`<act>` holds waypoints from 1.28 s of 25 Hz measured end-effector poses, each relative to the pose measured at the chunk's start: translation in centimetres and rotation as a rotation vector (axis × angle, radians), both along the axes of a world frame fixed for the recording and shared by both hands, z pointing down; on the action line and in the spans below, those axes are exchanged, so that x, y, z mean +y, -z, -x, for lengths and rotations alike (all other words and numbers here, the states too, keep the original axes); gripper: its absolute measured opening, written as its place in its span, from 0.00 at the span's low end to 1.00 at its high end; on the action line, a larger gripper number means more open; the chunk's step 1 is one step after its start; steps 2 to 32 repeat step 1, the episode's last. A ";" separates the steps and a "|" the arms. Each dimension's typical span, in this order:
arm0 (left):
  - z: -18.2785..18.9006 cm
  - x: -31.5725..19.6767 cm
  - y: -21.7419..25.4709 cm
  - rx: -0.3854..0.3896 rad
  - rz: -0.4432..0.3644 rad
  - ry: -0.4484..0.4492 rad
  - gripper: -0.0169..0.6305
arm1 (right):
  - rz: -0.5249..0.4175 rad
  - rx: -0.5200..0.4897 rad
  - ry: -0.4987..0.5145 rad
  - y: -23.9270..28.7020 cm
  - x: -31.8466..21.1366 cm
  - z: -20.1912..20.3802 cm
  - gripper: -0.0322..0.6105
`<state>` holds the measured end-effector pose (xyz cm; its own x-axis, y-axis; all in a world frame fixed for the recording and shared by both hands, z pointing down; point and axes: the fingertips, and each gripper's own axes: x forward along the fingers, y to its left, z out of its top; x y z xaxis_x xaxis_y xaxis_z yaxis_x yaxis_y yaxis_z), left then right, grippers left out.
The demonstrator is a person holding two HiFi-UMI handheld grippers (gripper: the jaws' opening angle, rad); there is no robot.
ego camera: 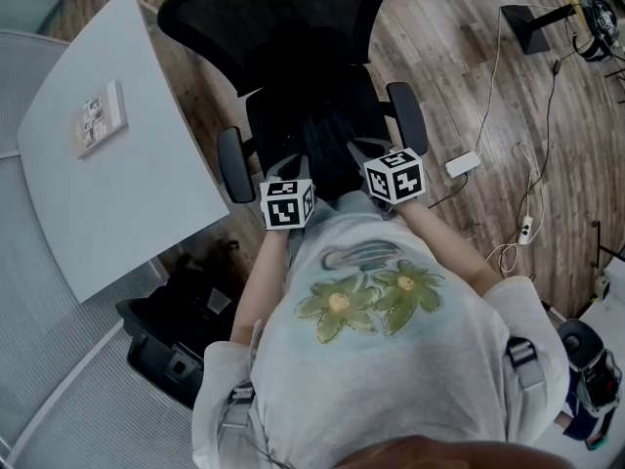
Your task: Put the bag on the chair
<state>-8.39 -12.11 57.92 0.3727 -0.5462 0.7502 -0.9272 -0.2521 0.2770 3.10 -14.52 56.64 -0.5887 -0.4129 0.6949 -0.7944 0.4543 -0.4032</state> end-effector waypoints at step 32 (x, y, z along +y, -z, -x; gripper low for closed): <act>-0.1 0.1 -0.1 0.000 0.001 0.000 0.05 | 0.000 0.000 -0.001 0.0 0.1 -0.1 0.06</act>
